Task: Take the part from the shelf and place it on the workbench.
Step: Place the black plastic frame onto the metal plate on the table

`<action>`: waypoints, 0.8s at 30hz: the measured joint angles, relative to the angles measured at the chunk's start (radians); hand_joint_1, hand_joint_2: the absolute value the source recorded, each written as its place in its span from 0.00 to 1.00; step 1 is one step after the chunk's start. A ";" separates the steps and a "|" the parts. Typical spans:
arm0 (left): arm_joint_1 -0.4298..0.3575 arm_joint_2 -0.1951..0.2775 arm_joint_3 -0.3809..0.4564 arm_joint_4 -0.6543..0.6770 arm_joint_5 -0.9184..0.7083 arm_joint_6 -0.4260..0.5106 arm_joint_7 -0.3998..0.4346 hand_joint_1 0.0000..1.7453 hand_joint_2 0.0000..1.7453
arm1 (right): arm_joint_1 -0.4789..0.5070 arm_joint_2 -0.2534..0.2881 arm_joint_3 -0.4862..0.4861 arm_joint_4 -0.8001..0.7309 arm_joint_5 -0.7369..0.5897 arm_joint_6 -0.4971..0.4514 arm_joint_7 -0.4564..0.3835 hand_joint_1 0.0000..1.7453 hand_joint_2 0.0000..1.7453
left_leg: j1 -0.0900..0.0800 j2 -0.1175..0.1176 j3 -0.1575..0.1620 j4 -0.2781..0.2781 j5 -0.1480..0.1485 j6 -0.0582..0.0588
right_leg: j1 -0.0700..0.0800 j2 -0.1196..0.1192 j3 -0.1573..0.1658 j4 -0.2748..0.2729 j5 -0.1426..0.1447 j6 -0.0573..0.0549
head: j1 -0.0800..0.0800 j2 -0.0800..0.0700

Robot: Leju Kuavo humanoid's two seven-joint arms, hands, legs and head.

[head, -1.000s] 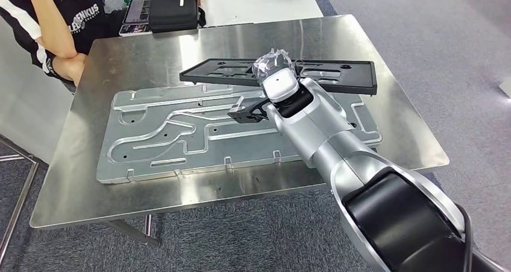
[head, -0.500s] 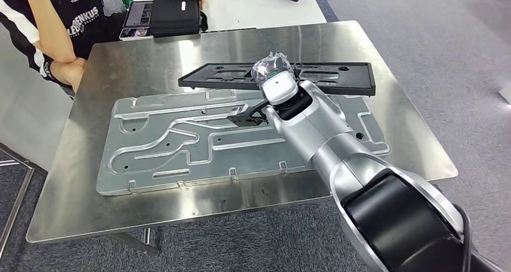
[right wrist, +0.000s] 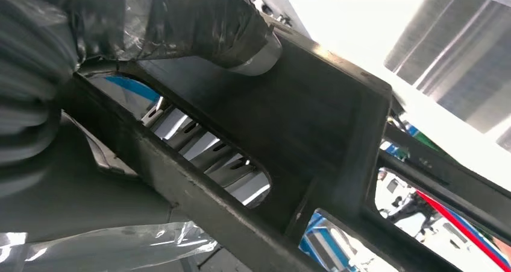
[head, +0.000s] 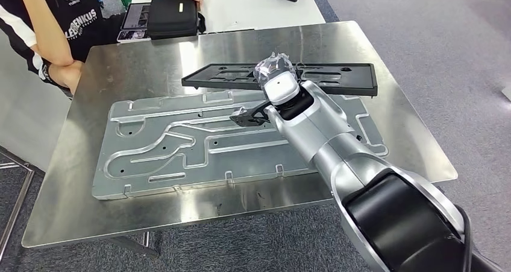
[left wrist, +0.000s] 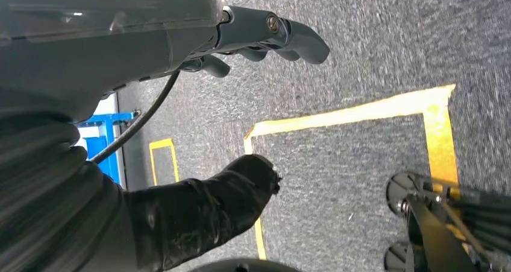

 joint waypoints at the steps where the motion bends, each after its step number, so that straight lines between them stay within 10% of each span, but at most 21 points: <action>1: 0.000 0.000 0.000 0.000 0.000 0.000 0.001 0.00 1.00 | -0.002 0.001 0.000 -0.001 0.001 0.000 -0.001 0.00 0.00 | 0.000 0.001 -0.006 0.017 -0.013 -0.004 | -0.004 -0.001 0.006 -0.009 0.003 -0.003 | 0.000 0.000; 5: 0.001 0.000 0.000 0.000 0.002 0.005 0.008 0.00 0.00 | 0.000 0.002 0.000 -0.001 0.002 0.001 -0.007 0.00 0.00 | 0.004 0.002 -0.117 0.250 -0.117 -0.018 | -0.006 -0.004 0.014 -0.016 0.004 -0.011 | -0.001 0.000; 7: 0.001 0.001 0.001 0.000 0.009 0.009 0.008 0.00 0.00 | 0.006 0.002 0.000 -0.001 0.002 0.001 -0.013 0.00 0.00 | 0.008 0.002 -0.126 0.259 -0.095 -0.025 | -0.008 -0.004 0.014 -0.012 0.001 -0.008 | -0.001 0.000; 10: 0.001 0.002 0.006 0.000 0.017 0.013 0.009 0.00 0.00 | 0.006 0.002 -0.001 -0.002 0.002 0.001 -0.018 0.00 0.00 | 0.014 0.003 -0.032 0.066 -0.005 -0.030 | -0.012 -0.003 0.011 0.009 -0.012 0.004 | -0.001 0.000; 16: -0.001 0.002 0.015 0.000 0.019 0.016 0.012 0.00 0.00 | 0.005 0.002 -0.002 -0.003 0.002 0.001 -0.017 0.00 0.00 | 0.012 -0.001 0.001 -0.001 0.010 0.002 | -0.011 0.000 -0.002 0.041 -0.035 0.029 | 0.000 0.000; 21: -0.001 0.002 0.020 0.000 0.019 0.016 0.012 0.00 0.00 | 0.012 0.001 -0.004 -0.005 0.004 0.009 -0.018 0.00 0.00 | 0.012 0.002 0.002 -0.004 0.012 0.015 | -0.014 -0.002 -0.127 0.304 -0.151 0.042 | 0.000 0.000; 24: 0.000 0.001 0.022 0.000 0.019 0.016 0.011 0.00 0.00 | 0.016 0.001 -0.004 -0.006 0.004 0.012 -0.018 0.00 0.00 | 0.011 0.000 0.005 -0.004 0.011 0.014 | -0.012 -0.002 -0.082 0.197 -0.070 0.030 | 0.000 0.000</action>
